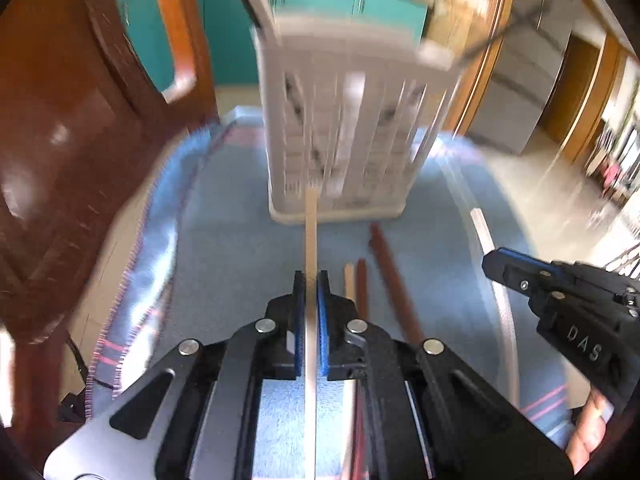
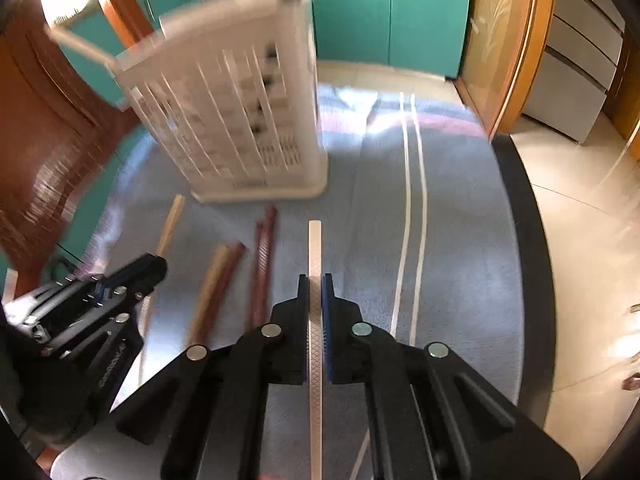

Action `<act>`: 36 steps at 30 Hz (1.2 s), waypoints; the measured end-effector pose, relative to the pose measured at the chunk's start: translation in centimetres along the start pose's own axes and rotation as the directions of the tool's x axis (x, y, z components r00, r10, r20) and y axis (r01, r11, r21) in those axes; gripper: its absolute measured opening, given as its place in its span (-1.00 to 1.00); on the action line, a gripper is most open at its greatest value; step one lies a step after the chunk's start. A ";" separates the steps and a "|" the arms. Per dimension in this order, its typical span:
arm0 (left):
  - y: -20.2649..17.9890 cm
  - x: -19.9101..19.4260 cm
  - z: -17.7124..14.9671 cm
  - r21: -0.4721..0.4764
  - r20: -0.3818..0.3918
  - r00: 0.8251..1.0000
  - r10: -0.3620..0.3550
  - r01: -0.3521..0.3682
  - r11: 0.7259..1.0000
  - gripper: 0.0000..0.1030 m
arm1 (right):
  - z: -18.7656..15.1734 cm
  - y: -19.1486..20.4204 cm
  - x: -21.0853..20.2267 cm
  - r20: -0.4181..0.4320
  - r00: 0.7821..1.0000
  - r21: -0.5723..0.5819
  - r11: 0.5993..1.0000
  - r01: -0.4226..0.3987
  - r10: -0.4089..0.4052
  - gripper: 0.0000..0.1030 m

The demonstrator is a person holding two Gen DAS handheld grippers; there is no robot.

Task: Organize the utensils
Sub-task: 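Lift both light chopsticks over the white basket and release them, then lower both open grippers back to the remaining dark chopsticks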

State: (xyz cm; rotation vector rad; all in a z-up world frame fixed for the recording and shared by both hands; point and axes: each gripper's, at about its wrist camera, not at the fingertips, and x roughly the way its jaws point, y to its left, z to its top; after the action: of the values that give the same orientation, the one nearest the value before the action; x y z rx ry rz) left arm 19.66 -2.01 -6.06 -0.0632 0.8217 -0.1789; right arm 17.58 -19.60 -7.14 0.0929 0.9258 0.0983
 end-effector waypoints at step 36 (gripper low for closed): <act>4.2 -9.8 10.9 -0.240 0.564 0.823 0.076 0.075 0.968 -0.82 | 12.8 2.3 -10.6 0.592 0.805 0.082 0.991 -0.102 0.034 -0.85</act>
State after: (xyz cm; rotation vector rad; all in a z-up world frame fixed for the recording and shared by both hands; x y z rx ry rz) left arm 21.63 3.82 7.90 -0.3428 0.2348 -0.0450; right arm 21.41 -19.13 9.16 0.2452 0.2973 0.0776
